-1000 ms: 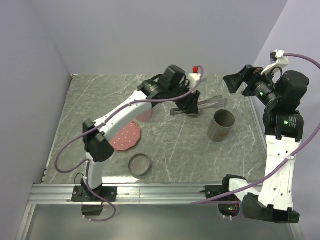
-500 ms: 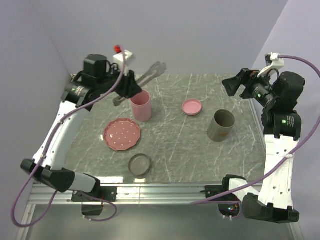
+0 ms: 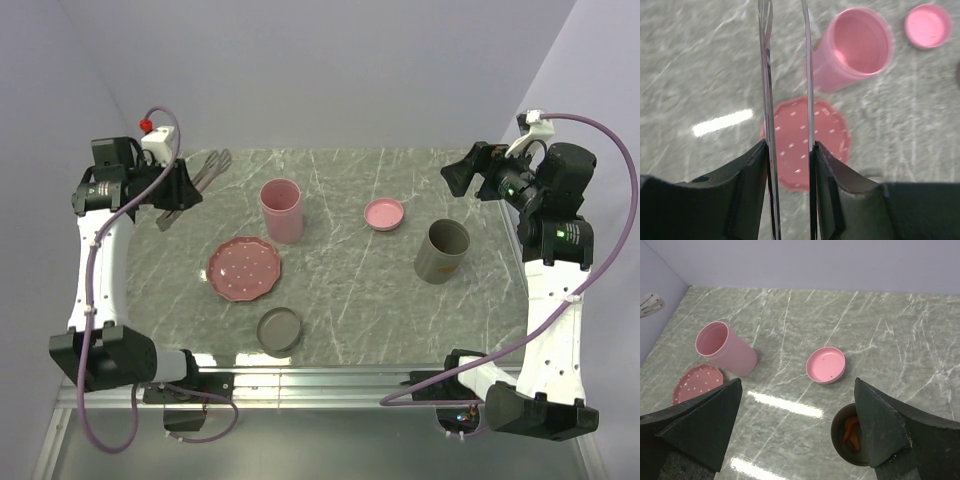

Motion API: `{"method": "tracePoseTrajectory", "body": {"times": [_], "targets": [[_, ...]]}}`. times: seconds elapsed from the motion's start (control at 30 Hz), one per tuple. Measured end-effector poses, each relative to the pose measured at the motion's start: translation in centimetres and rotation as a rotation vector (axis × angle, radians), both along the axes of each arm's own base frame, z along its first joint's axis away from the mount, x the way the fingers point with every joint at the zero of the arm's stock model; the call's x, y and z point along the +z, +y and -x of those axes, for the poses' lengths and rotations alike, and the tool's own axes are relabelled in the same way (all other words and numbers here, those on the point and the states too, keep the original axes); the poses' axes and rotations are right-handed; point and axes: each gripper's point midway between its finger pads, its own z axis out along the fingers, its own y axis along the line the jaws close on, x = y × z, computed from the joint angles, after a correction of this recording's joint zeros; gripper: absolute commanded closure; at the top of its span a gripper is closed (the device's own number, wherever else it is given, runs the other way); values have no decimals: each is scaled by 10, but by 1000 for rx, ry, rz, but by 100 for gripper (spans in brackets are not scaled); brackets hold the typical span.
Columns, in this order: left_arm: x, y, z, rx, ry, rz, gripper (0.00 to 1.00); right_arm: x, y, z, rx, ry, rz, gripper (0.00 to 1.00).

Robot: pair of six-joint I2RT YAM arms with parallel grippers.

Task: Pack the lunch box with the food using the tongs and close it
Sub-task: Put down the clamp

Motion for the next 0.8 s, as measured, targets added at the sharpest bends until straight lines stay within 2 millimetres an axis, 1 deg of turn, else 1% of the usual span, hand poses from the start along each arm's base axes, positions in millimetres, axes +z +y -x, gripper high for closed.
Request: {"method": "tracePoseTrajectory", "body": {"times": [0.1,0.2,0.33,0.4,0.6,0.8], "targets": [[-17,26,-5,35,40,-16,56,-1,0,0,3,-1,8,0],[-38,43,-9,49,84,-35,54,-6,0,-1,5,8,11,0],[-67,50,-15,28,143,-61,53,-14,-1,-1,6,28,12,0],[-79,53,-21,17,162,-76,52,-15,-1,0,7,30,15,0],[-127,68,-45,-13,232,-126,50,-15,-1,0,9,29,22,0],[-175,85,-83,-29,292,-182,50,-15,0,0,14,30,21,0]]}}
